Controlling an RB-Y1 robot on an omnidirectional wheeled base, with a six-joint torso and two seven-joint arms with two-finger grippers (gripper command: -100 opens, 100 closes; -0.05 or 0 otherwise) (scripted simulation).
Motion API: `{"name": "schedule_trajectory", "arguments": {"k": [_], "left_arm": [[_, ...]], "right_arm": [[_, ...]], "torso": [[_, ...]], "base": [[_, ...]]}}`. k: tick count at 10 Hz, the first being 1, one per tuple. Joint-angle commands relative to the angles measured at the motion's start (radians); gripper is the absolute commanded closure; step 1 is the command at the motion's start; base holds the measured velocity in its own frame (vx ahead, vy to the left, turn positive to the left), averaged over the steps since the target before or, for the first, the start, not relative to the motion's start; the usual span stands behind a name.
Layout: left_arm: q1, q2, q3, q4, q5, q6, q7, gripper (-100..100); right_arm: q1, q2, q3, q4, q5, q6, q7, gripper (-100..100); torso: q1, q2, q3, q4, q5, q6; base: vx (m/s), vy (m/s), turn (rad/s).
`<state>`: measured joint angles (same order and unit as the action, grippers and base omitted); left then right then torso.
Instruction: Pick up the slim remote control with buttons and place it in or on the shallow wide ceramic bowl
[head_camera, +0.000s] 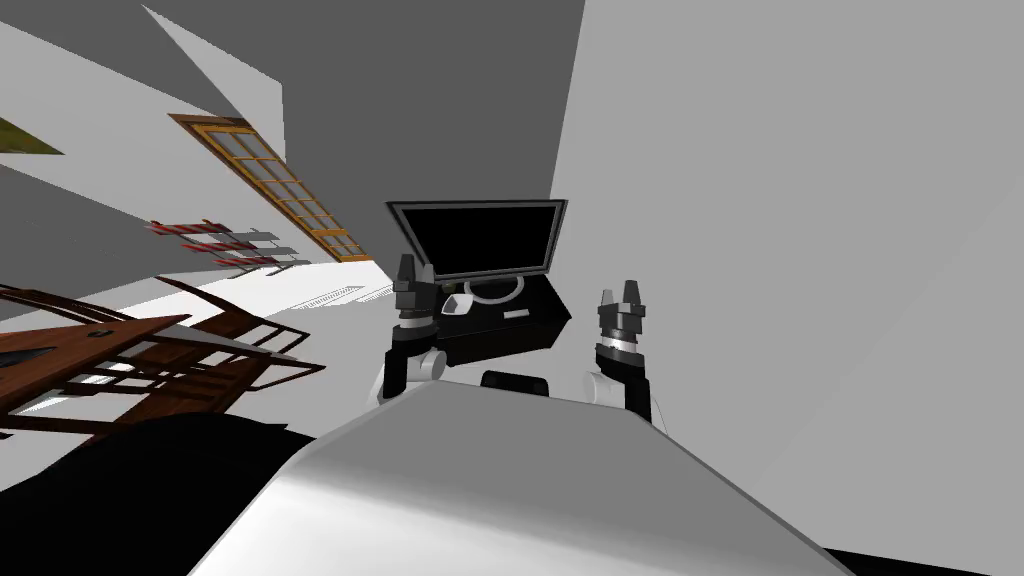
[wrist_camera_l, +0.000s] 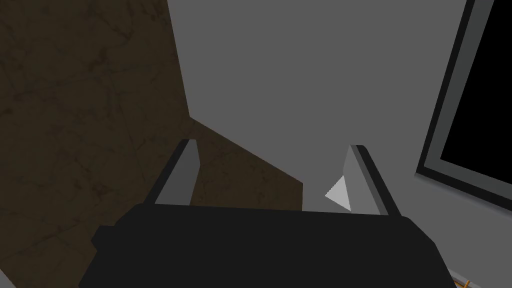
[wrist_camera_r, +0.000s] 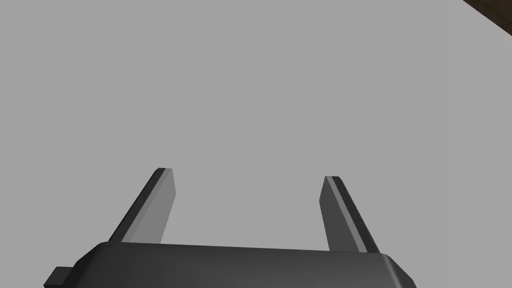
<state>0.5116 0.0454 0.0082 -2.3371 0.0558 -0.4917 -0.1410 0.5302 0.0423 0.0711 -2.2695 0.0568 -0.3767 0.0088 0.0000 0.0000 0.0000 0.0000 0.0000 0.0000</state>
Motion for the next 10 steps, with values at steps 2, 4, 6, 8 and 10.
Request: {"name": "schedule_trajectory", "arguments": {"k": [2, 4, 6, 8, 10], "left_arm": [[0.000, 0.000, 0.000, 0.000, 0.000, 0.000, 0.000, 0], [0.000, 0.000, 0.000, 0.000, 0.000, 0.000, 0.000, 0], [0.000, 0.000, 0.000, 0.000, 0.000, 0.000, 0.000, 0], [0.000, 0.000, 0.000, 0.000, 0.000, 0.000, 0.000, 0], [0.000, 0.000, 0.000, 0.000, 0.000, 0.000, 0.000, 0]], "right_arm": [[0.028, -0.056, 0.015, 0.027, 0.003, -0.008, 0.010, -100], [0.055, -0.101, 0.032, 0.056, 0.005, -0.016, 0.022, -100], [0.089, -0.152, 0.056, 0.098, 0.007, -0.023, 0.040, -100], [0.126, -0.207, 0.085, 0.152, 0.007, -0.030, 0.063, -100], [0.144, -0.237, 0.101, 0.184, 0.007, -0.032, 0.077, -100]], "torso": [[0.000, 0.001, 0.000, 0.000, 0.000, -0.001], [0.000, 0.001, 0.001, 0.000, 0.000, 0.000], [0.000, 0.001, 0.001, 0.000, 0.000, 0.000], [0.000, 0.001, 0.001, 0.000, 0.000, -0.001], [0.000, 0.001, 0.001, 0.000, 0.000, 0.001]], "base": [[-0.012, 0.004, 0.274], [-0.015, 0.004, 0.298], [-0.010, 0.004, 0.363], [-0.011, 0.010, 0.418], [-0.009, 0.013, 0.269]]}}
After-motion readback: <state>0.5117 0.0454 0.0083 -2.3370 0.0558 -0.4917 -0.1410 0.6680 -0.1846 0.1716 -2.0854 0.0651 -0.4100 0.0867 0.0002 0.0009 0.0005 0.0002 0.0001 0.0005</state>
